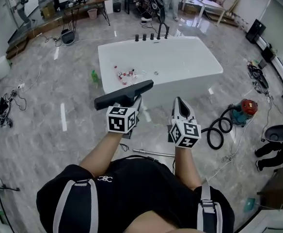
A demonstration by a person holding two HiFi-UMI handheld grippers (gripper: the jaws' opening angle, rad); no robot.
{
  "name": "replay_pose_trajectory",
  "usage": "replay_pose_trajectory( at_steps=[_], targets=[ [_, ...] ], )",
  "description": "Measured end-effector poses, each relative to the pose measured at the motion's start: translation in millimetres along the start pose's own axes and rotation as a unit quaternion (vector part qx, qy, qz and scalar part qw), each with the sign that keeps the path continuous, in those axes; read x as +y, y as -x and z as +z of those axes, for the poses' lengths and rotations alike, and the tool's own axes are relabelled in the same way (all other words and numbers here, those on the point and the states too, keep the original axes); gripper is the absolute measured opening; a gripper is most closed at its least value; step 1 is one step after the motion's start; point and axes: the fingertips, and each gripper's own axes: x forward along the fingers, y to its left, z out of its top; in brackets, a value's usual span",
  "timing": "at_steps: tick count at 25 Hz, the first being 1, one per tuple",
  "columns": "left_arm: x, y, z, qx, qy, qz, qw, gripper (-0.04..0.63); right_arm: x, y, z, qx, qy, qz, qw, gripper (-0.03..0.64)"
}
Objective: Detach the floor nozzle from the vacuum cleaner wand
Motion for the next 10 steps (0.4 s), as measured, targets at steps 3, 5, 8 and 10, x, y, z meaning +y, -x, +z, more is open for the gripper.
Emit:
replay_pose_trajectory(
  at_steps=[3,5,8,10],
  targets=[
    [1,0,-6,0.002,0.011,0.003,0.9999,0.141,-2,-1,-10,0.009,-0.001,0.003,1.0,0.015],
    [5,1,-11,0.008,0.02,0.001,0.9998,0.141,1,-1,-15,0.012,-0.003,0.006,1.0,0.015],
    [7,0,-12,0.019,0.011,0.004,0.9998,0.141,2,-2,-13,0.011,-0.009,0.011,1.0,0.015],
    [8,-2,-10,0.024,-0.003,0.01,0.9997,0.141,0,-3,-8,0.009,-0.015,0.014,1.0,0.015]
  ],
)
